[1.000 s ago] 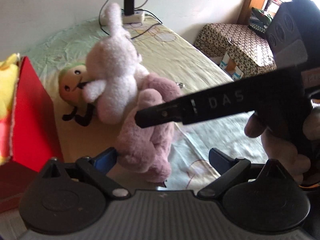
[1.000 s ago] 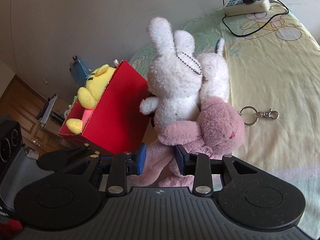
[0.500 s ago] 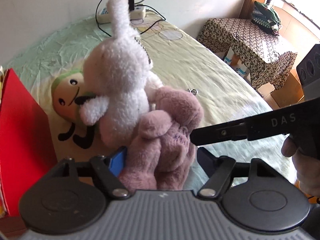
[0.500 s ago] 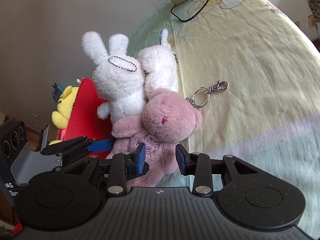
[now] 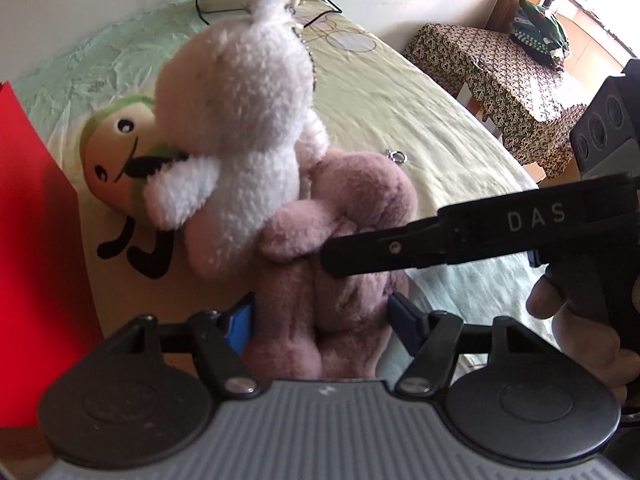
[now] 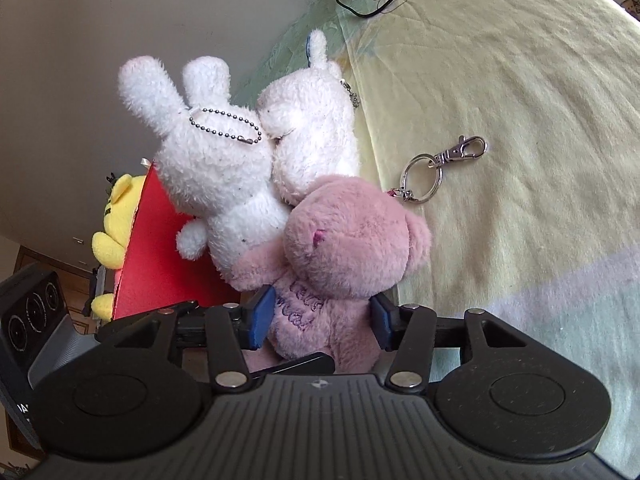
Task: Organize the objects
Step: 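Grasp the pink teddy bear with the right gripper and lift it, then carry the pink teddy bear with the right gripper over the red box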
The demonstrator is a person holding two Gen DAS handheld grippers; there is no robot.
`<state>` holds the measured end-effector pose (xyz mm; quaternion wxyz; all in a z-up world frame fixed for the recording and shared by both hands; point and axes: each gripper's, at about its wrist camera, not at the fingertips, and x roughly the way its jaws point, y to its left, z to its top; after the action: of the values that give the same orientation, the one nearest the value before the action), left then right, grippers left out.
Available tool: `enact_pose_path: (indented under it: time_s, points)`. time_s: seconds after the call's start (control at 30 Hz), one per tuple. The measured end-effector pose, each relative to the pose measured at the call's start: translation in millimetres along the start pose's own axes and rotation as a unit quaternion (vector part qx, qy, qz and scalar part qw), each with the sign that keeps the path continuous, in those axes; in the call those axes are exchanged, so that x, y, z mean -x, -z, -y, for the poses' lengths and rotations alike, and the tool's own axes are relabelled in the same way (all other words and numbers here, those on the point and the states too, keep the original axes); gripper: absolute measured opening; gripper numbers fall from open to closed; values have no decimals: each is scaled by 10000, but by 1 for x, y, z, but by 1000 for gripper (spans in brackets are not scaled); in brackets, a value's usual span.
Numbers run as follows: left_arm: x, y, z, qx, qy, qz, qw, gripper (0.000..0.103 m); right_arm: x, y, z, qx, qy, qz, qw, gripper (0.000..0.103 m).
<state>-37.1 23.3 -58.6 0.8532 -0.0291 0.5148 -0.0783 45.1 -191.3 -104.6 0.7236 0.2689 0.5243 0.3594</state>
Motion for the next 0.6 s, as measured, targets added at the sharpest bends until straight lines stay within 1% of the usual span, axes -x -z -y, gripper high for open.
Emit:
enact_pose_path:
  time_s: [0.2, 0.3, 0.43, 0.6]
  points:
    - [14, 13, 15, -108, 346, -55, 9993, 70, 31, 14, -4, 311, 131, 53, 9994, 49]
    - [22, 18, 26, -216, 478, -11, 9986, 70, 46, 19, -10, 487, 196, 102, 9986, 49]
    - [36, 22, 33, -253, 583, 112, 9979, 70, 60, 24, -20, 646, 197, 206, 9975, 48]
    - [57, 26, 38, -147, 632, 349, 9973, 70, 74, 28, -39, 933, 103, 336, 9950, 47]
